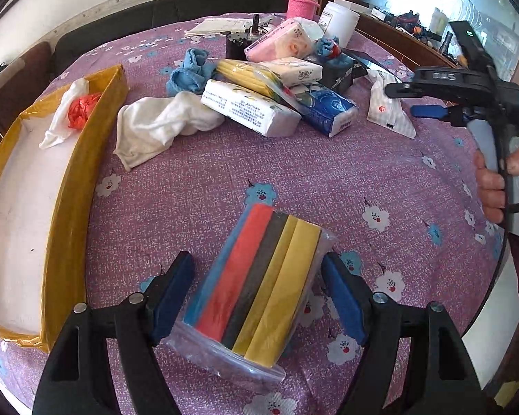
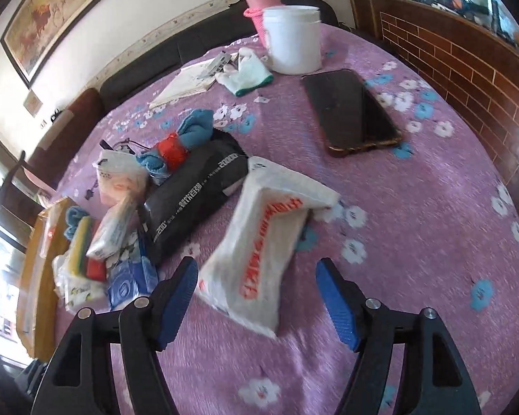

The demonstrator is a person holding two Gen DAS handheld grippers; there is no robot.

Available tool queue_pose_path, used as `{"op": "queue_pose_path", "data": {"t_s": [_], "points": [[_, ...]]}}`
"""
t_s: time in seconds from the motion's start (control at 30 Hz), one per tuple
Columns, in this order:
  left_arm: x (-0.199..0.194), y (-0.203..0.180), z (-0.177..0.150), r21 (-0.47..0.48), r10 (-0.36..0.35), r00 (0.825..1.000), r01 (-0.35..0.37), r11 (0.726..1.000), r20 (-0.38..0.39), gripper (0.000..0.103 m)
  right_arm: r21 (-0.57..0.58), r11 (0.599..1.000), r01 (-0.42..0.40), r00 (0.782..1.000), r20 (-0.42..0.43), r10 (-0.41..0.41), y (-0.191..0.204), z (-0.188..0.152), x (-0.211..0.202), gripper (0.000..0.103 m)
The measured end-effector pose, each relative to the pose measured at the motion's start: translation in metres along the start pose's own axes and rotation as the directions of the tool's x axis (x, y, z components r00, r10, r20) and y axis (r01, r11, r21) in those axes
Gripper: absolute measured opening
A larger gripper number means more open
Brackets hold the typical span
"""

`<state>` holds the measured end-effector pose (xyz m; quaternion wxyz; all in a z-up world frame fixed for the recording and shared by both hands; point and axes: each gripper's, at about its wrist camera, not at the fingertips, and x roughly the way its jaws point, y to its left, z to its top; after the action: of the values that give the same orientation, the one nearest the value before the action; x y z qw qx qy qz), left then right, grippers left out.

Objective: Organize soft objects
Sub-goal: 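Grasp the striped sponge pack with the left tool while the right tool grasps the red-text tissue pack, then place the sponge pack in the tray with the left tool while the right tool places the tissue pack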

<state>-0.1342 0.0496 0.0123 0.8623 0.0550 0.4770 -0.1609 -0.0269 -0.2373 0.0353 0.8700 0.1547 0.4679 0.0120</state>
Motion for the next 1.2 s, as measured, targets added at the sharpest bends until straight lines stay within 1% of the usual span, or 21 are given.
{"op": "queue_pose_path", "data": {"t_s": [0.03,0.07,0.1,0.13,0.17,0.23,0.27,0.3,0.37,0.47,0.53,0.6,0.7,0.8,0.83,0.93,1.0,1.1,1.17,1.2], "points": [[0.000,0.000,0.000,-0.001,0.013,1.000,-0.013,1.000,0.004,0.067,-0.019,0.999,0.032,0.999,-0.001,-0.032,0.009,0.002,0.008,0.075],[-0.001,-0.002,0.000,0.006,0.041,0.999,-0.041,0.999,0.011,0.051,-0.031,0.998,0.060,0.998,0.000,-0.060,0.012,0.002,0.013,0.075],[-0.002,-0.002,0.000,0.010,0.054,0.998,-0.054,0.998,0.012,0.050,-0.042,0.995,0.090,0.996,0.001,-0.090,0.017,0.003,0.019,0.075],[-0.004,0.000,0.000,-0.002,0.034,0.999,-0.034,0.999,0.014,0.046,-0.048,0.993,0.109,0.994,0.002,-0.109,0.018,0.002,0.023,0.074],[-0.007,0.004,0.001,-0.017,0.016,1.000,-0.015,1.000,0.020,0.045,-0.058,0.990,0.128,0.992,0.007,-0.128,0.021,0.001,0.025,0.073],[-0.016,0.012,0.001,-0.047,-0.003,0.999,0.006,0.999,0.045,0.045,-0.077,0.987,0.139,0.990,0.019,-0.138,0.023,0.001,0.024,0.050],[-0.023,0.018,0.003,-0.068,-0.023,0.998,0.027,0.997,0.061,0.045,-0.064,0.991,0.114,0.993,0.022,-0.113,0.020,0.000,0.019,0.048],[-0.032,0.025,0.004,-0.089,-0.046,0.995,0.053,0.995,0.084,0.045,-0.049,0.995,0.088,0.996,0.023,-0.087,0.017,-0.001,0.014,0.038],[-0.054,0.040,0.006,-0.127,-0.077,0.987,0.095,0.987,0.141,0.045,-0.049,0.997,0.067,0.997,0.027,-0.066,0.013,-0.006,0.002,0.039],[-0.086,0.067,0.008,-0.190,-0.097,0.970,0.140,0.972,0.222,0.045,-0.068,0.997,0.036,0.998,0.050,-0.033,0.017,-0.015,-0.022,0.039],[-0.104,0.092,0.009,-0.239,-0.103,0.960,0.167,0.956,0.259,0.045,-0.076,0.997,0.008,0.998,0.065,-0.003,0.020,-0.020,-0.038,0.039],[-0.116,0.120,0.009,-0.289,-0.102,0.956,0.183,0.940,0.276,0.045,-0.087,0.995,-0.042,0.996,0.075,0.049,0.030,-0.020,-0.053,0.039],[-0.123,0.162,0.012,-0.370,-0.061,0.963,0.160,0.915,0.264,0.045,-0.127,0.984,-0.126,0.988,0.074,0.136,0.057,-0.022,-0.069,0.039],[-0.124,0.202,0.020,-0.421,-0.007,0.970,0.111,0.900,0.241,0.045,-0.177,0.958,-0.225,0.971,0.040,0.235,0.097,-0.022,-0.071,0.039],[-0.120,0.216,0.024,-0.441,-0.003,0.973,0.107,0.891,0.229,0.045,-0.190,0.948,-0.255,0.964,0.022,0.263,0.112,-0.022,-0.068,0.039],[-0.101,0.254,0.038,-0.500,-0.031,0.979,0.130,0.857,0.202,0.045,-0.222,0.915,-0.338,0.941,-0.045,0.337,0.163,-0.024,-0.055,0.039],[-0.088,0.268,0.049,-0.516,-0.020,0.982,0.115,0.849,0.187,0.045,-0.222,0.890,-0.397,0.918,-0.101,0.384,0.199,-0.025,-0.039,0.039],[-0.060,0.287,0.070,-0.529,0.008,0.987,0.078,0.845,0.159,0.045,-0.226,0.862,-0.454,0.890,-0.163,0.427,0.249,-0.025,-0.012,0.040],[-0.041,0.299,0.083,-0.537,0.027,0.989,0.056,0.841,0.145,0.045,-0.213,0.845,-0.491,0.868,-0.205,0.452,0.280,-0.023,0.009,0.040],[-0.032,0.306,0.087,-0.548,0.029,0.990,0.054,0.835,0.141,0.045,-0.198,0.835,-0.513,0.853,-0.229,0.469,0.295,-0.022,0.021,0.040]]}}
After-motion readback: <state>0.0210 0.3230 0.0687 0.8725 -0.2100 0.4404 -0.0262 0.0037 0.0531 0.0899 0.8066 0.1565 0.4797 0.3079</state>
